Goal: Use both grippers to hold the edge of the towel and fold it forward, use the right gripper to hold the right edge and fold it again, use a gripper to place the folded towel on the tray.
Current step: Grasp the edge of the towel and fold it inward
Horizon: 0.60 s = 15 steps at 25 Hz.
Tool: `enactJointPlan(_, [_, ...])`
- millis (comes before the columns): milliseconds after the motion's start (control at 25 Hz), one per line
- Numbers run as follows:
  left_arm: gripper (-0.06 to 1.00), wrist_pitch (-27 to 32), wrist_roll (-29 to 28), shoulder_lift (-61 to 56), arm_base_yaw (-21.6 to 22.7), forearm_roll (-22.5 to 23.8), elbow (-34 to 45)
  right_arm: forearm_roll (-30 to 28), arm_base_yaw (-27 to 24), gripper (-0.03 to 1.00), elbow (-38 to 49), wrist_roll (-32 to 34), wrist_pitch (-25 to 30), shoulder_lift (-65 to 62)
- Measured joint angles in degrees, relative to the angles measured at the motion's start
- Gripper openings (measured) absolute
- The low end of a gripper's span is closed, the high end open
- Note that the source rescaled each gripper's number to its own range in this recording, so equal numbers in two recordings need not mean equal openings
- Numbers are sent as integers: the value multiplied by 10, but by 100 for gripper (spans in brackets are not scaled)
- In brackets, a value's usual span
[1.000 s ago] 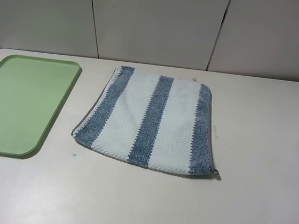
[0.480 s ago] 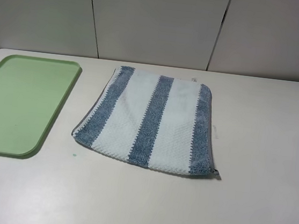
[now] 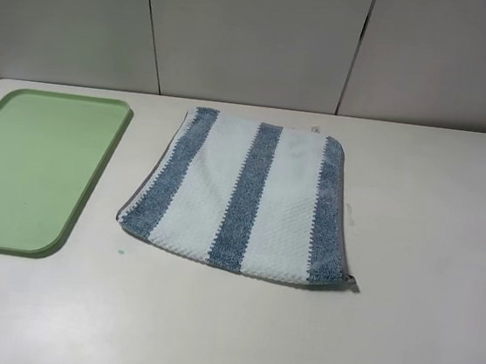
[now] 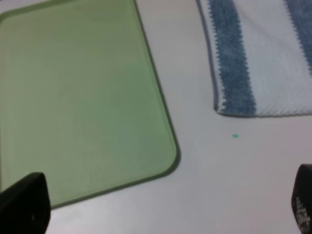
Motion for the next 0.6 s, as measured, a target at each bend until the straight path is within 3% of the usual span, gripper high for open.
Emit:
enactJointPlan(240, [99, -9, 57, 112, -32, -54, -35, 63, 0, 100, -21, -61, -16, 106])
enactJointPlan(440, [99, -17, 109, 206, -95, -43, -47, 82, 0, 100, -25, -136, -27, 196])
enactJointPlan(600, [99, -46, 157, 276, -142, -2, -47, 105, 0, 100, -25, -218, -54, 261])
